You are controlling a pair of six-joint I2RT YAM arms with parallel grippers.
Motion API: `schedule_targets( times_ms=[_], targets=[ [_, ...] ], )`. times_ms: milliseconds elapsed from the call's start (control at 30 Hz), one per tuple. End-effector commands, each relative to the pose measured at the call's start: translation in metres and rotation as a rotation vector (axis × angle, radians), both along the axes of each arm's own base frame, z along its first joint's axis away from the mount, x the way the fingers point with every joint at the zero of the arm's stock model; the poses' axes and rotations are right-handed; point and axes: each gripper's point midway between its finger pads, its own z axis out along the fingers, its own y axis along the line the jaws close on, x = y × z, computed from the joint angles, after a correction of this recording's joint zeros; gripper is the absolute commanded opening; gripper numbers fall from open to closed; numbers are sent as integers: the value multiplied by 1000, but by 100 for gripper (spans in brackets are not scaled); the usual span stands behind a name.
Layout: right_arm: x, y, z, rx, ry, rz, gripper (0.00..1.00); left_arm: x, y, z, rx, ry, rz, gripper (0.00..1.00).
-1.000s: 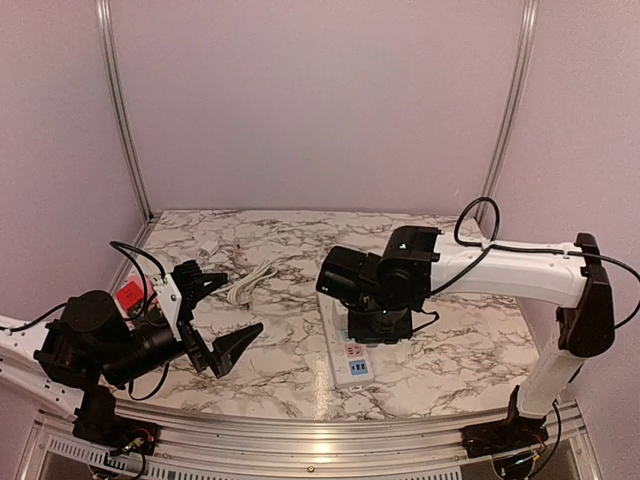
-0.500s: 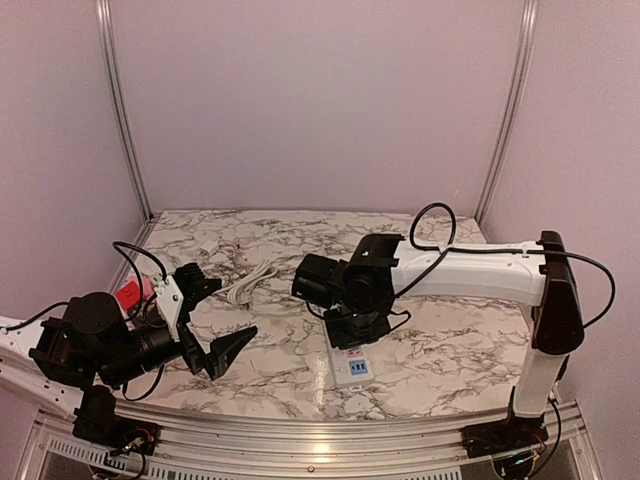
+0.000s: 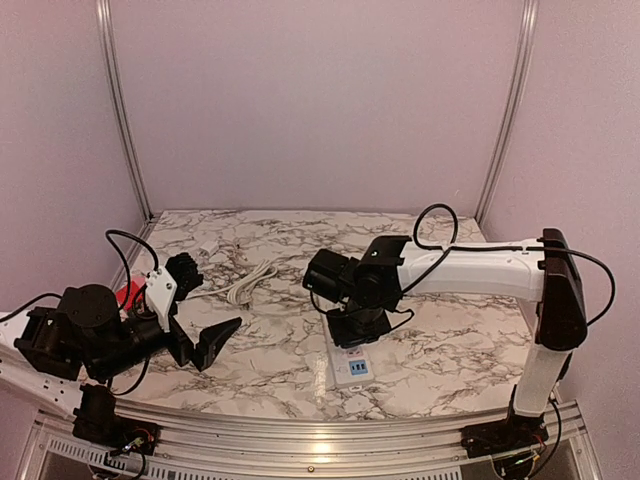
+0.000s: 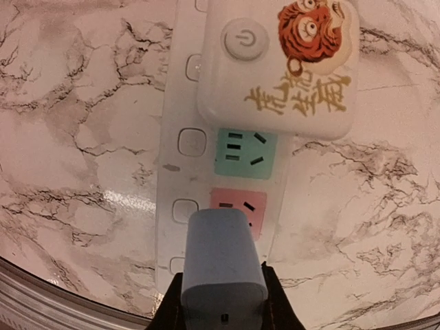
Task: Insert the plug
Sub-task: Insert the plug into the socket slot.
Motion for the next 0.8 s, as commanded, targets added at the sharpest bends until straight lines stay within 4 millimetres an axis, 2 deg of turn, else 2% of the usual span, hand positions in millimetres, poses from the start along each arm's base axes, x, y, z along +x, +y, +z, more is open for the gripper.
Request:
schedule_targets(
  times_ms=[0,200,400,767],
  targets=[
    [8,7,14,66,-30,13,0,5,23,12,-3,0,66,99],
    [6,5,5,48,-16,9,0,10,46,10,-30,8,127,99],
    [5,3,4,47,-7,-5,0,13,60,6,-31,25,161,99],
    [1,-7,-7,10,10,-32,0,11,63,-5,18,54,162,99]
  ],
)
